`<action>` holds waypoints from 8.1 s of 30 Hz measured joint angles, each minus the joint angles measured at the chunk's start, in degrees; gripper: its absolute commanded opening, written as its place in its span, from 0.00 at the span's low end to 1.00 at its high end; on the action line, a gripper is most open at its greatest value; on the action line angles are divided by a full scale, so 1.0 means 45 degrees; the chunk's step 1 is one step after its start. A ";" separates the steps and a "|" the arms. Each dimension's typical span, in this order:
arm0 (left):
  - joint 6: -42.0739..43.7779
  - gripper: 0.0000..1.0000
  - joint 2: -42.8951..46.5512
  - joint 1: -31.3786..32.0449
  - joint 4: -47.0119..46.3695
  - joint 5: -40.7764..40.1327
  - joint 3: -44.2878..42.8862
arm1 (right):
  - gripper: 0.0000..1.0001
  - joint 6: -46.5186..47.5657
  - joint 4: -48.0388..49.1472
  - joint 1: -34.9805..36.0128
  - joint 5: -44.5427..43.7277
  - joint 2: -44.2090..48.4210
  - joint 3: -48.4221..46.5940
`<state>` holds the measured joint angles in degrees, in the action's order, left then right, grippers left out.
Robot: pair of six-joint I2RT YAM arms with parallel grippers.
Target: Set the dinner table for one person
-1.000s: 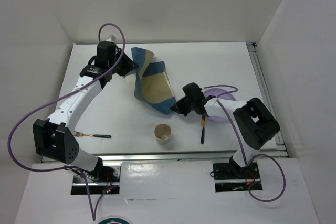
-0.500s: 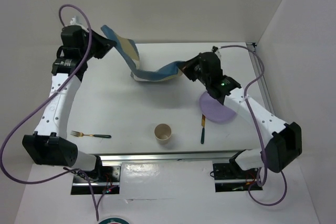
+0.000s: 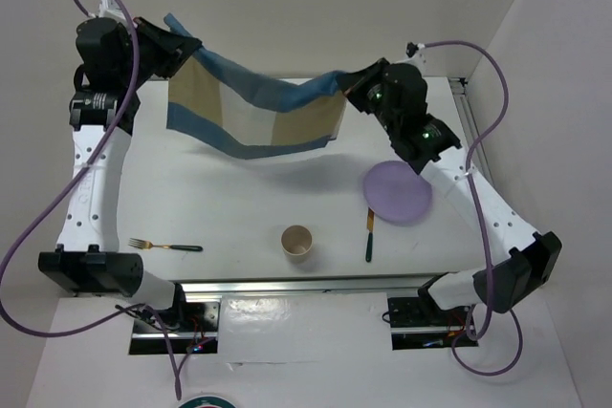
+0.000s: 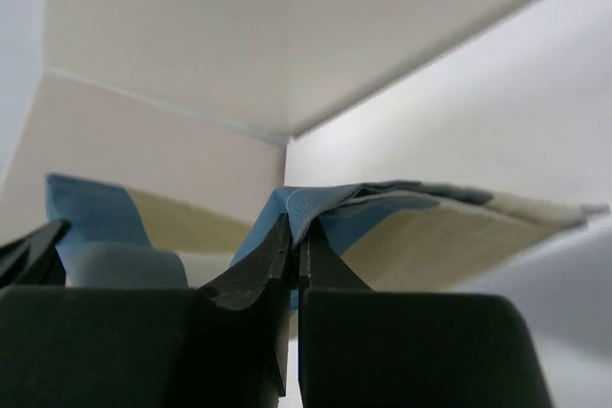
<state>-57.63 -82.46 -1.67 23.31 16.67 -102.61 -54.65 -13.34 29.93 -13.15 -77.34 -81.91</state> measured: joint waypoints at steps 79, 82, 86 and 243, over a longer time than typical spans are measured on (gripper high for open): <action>0.5042 0.42 -0.7558 0.1418 0.2327 -0.2225 0.4318 | 0.00 0.4235 -0.2288 -0.1209 0.5115 -0.8728 0.0748; 0.4940 0.42 -0.6319 0.1336 0.2380 -0.2220 0.6086 | 0.00 0.4095 -0.2176 -0.0617 0.5124 -0.7907 0.1948; 0.4770 0.42 -0.4750 0.1326 0.3118 -0.2259 0.8131 | 0.00 0.3973 -0.2195 -0.0209 0.5056 -0.6975 0.3172; 0.6785 0.21 -1.2871 0.0753 0.4153 -0.5027 -0.4692 | 0.00 0.5445 -0.3954 -0.4692 0.4109 -1.0350 -0.4396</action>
<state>-27.09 -140.38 1.72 42.00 -5.96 -123.72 -30.15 -31.14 8.82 5.34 -123.92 -101.69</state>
